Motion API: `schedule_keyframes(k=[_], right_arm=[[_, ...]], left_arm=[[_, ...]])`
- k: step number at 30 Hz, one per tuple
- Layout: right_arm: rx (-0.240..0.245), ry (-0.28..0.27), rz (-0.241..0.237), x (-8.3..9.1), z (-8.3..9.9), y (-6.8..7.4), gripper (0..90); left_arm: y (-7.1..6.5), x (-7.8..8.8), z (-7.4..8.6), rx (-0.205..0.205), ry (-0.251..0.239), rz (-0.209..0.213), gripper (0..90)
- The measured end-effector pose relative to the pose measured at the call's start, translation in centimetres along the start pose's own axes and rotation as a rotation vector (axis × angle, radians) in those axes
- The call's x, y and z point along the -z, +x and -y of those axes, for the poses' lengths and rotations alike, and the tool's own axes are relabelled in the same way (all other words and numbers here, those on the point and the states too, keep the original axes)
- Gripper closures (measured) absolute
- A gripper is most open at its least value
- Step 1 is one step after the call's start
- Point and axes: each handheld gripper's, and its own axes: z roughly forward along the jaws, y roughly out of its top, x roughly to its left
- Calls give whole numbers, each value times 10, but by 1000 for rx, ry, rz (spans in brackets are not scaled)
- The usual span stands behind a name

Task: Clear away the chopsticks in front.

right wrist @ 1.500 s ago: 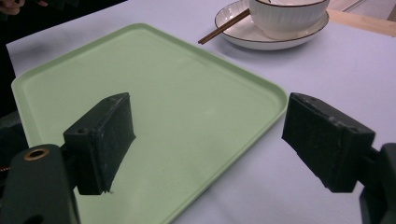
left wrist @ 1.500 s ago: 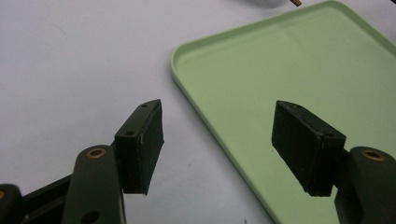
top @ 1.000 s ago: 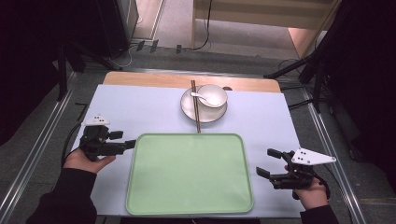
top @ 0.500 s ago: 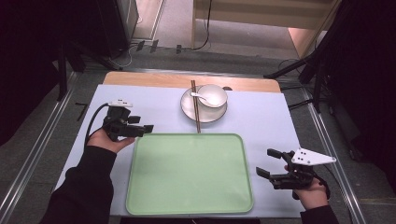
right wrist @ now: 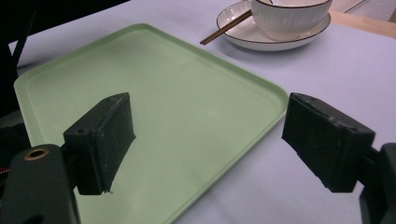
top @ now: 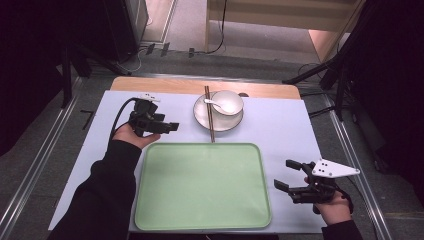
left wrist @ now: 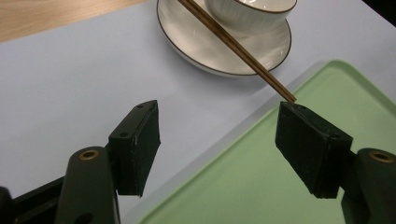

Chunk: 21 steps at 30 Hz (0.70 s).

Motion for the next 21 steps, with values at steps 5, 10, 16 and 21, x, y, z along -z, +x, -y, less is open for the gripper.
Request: schedule_keyframes(k=[5,10,16,21], right_arm=[[-4,-2,1,0,0,0,172],[-5,-4,-1,0,0,0,172],[-4,-3,-1,1,0,0,172],[-5,-7,-4,1,0,-1,172]], left_arm=[[-2,-16,-10,-4,9,-9,324],[-7,-40,-24,-11,21,-30,324],[-10,-59,-34,-4,36,-36,330],[-13,-80,-44,15,53,-55,354]])
